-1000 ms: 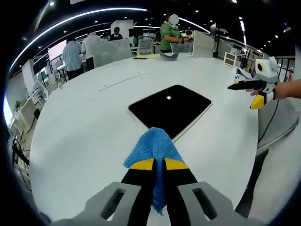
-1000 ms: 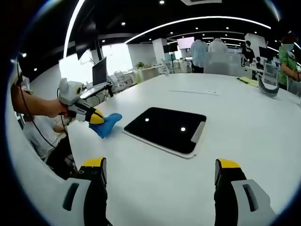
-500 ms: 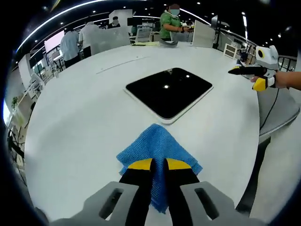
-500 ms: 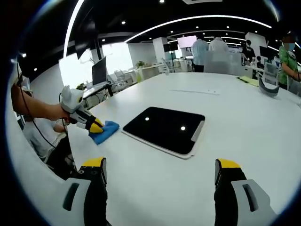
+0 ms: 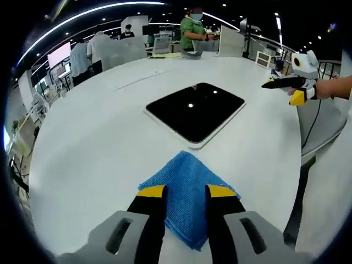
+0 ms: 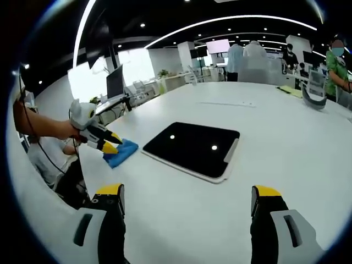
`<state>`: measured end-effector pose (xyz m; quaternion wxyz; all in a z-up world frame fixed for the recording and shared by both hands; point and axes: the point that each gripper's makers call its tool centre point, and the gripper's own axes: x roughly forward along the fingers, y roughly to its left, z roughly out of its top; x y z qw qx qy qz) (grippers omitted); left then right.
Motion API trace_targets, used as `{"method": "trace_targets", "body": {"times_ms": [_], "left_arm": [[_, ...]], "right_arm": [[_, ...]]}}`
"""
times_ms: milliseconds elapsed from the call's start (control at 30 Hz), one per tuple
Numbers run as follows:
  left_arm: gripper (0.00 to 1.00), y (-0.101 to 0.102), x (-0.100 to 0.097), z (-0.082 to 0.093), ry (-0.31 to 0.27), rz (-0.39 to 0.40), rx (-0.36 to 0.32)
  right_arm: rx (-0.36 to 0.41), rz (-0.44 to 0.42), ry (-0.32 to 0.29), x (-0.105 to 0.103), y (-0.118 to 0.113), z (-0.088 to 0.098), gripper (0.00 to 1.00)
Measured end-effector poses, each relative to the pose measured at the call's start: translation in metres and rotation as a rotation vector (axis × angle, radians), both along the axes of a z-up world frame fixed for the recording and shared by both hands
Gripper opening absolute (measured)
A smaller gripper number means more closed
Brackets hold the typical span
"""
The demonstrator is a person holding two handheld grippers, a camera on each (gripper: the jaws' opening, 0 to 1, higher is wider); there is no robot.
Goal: Wipe the mirror surface with the cleaning cloth until all visible marks leave the cleaned area.
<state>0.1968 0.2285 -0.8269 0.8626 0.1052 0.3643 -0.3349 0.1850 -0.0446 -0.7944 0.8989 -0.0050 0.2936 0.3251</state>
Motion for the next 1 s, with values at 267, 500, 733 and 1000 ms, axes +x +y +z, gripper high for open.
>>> {"method": "trace_targets", "body": {"times_ms": [267,500,733,1000], "left_arm": [[0.11,0.013,0.003,-0.009,0.036,0.026,0.041],[0.12,0.003,-0.004,-0.018,0.038,-0.046,0.095],[0.15,0.005,0.001,-0.016,0.016,-0.084,0.128],[0.22,0.004,-0.001,-0.007,0.012,-0.049,0.115]], "right_arm": [[-0.007,0.004,-0.004,0.003,0.0,0.001,0.96],[-0.008,-0.001,0.0,0.002,-0.002,0.0,0.95],[-0.006,-0.007,0.001,0.001,-0.003,0.0,0.95],[-0.002,-0.014,-0.003,0.0,-0.005,0.001,0.95]]}}
